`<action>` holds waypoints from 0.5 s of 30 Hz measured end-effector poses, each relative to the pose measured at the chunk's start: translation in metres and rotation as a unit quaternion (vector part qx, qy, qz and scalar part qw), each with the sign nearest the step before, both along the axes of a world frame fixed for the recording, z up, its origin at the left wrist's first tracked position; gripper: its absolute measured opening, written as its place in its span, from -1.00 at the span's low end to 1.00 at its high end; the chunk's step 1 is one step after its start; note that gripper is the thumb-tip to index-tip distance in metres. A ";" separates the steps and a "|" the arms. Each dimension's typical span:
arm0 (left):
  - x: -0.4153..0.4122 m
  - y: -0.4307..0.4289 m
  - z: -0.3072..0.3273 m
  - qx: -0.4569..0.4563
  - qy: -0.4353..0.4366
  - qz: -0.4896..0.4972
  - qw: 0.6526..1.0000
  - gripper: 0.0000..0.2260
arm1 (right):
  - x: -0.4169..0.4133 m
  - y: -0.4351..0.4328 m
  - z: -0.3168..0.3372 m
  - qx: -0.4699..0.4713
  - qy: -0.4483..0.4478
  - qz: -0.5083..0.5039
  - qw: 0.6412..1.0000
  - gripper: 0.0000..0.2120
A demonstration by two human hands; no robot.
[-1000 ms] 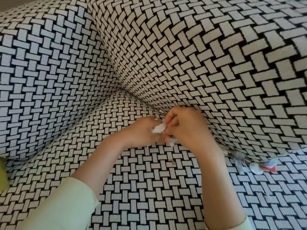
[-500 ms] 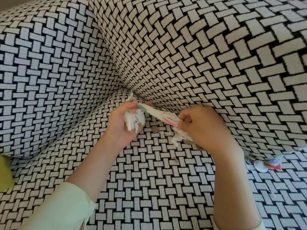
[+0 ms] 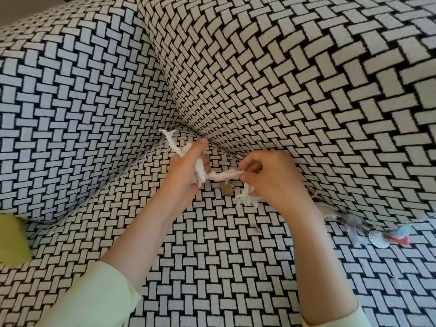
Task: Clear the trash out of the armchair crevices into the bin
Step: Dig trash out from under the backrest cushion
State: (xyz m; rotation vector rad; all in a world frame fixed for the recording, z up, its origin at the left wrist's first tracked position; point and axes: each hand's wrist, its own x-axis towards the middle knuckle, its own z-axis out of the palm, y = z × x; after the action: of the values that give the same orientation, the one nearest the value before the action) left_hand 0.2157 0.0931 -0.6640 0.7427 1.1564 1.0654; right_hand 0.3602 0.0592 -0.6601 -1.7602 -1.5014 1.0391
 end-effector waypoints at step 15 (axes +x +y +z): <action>-0.016 -0.014 -0.019 0.197 0.488 -0.268 0.807 -0.67 | -0.029 0.001 -0.017 0.022 -0.044 0.042 0.998 -0.79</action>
State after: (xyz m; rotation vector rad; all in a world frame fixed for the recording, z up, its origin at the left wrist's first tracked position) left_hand 0.2001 0.0790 -0.6834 1.9718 1.4231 0.3797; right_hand 0.3316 0.0598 -0.6772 -1.7460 -1.6536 0.9740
